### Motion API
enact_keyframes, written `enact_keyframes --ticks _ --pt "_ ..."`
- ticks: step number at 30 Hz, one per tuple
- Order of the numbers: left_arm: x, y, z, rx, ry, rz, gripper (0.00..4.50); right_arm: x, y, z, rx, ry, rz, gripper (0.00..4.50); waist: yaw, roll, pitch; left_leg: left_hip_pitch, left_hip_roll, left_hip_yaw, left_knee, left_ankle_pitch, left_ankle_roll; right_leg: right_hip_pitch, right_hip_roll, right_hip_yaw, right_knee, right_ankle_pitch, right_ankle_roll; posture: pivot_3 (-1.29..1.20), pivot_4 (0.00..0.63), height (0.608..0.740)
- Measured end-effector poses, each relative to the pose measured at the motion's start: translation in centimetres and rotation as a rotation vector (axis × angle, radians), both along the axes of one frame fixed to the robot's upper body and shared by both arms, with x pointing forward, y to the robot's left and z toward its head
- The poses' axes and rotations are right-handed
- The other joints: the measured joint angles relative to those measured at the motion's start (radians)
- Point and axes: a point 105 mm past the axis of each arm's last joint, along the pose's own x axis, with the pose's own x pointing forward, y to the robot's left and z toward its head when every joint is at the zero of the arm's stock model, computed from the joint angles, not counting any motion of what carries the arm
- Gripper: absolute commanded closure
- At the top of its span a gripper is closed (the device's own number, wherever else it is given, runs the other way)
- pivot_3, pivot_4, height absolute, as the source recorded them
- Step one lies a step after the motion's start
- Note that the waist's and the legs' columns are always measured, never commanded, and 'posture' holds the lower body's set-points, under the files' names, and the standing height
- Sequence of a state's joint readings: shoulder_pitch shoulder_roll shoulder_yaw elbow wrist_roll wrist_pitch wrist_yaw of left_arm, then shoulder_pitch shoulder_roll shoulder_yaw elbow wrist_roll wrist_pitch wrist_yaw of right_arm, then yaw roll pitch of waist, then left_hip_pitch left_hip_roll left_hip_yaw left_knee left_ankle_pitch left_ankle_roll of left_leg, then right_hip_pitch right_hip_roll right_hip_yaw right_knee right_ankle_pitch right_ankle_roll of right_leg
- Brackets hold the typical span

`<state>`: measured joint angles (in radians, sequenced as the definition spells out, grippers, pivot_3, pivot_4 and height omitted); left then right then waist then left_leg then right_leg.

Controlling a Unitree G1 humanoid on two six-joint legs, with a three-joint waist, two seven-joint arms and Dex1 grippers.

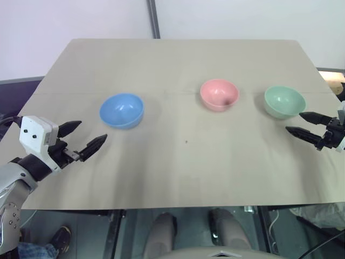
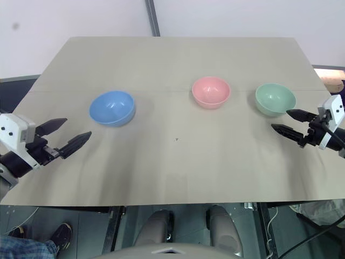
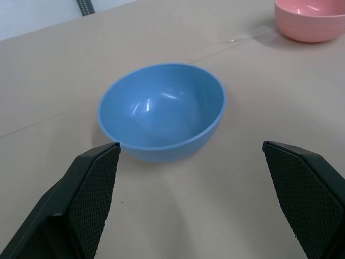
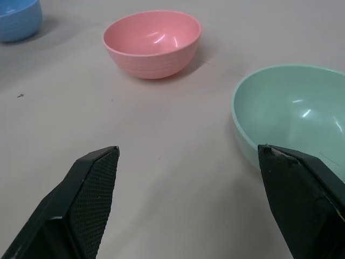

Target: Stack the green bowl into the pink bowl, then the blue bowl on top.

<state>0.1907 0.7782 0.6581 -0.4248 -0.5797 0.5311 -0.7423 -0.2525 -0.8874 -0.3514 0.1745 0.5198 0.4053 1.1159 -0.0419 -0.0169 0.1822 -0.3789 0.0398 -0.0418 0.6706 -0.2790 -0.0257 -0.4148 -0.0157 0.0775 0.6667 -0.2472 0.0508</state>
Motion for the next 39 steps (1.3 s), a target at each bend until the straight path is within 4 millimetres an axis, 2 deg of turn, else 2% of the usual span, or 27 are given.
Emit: enact_keyframes --ticks 31,35,37,39 --pt "-0.3 -0.2 -0.3 0.004 0.004 -0.015 0.03 0.1 0.8 -0.3 0.003 0.004 0.034 0.00 0.000 0.000 0.000 0.000 0.000 0.000 0.000 0.000 0.000 0.000 0.000 0.000 0.000 0.000 0.000 0.00 0.150 0.740" --pt "-0.4 -0.4 -0.2 0.006 0.002 -0.020 0.03 0.3 1.7 -0.1 0.016 -0.001 0.060 0.00 -0.001 0.000 0.000 0.000 0.000 0.000 0.000 0.000 0.000 0.000 0.000 0.000 0.000 0.000 0.000 0.00 0.150 0.740" --pt "-0.4 -0.4 -0.2 0.004 0.000 -0.021 0.03 0.5 3.7 0.4 0.030 -0.021 0.127 0.00 -0.003 0.000 0.000 0.000 0.001 0.000 0.000 0.000 0.000 0.000 0.000 0.000 0.000 0.000 0.000 0.00 0.150 0.740" --pt "-0.4 -0.6 -0.1 0.006 -0.004 -0.025 0.03 0.8 4.8 1.1 0.034 -0.049 0.161 0.00 -0.001 0.000 0.000 0.000 0.001 0.000 0.000 0.000 0.000 0.000 0.000 0.000 0.000 0.000 0.000 0.00 0.150 0.740"
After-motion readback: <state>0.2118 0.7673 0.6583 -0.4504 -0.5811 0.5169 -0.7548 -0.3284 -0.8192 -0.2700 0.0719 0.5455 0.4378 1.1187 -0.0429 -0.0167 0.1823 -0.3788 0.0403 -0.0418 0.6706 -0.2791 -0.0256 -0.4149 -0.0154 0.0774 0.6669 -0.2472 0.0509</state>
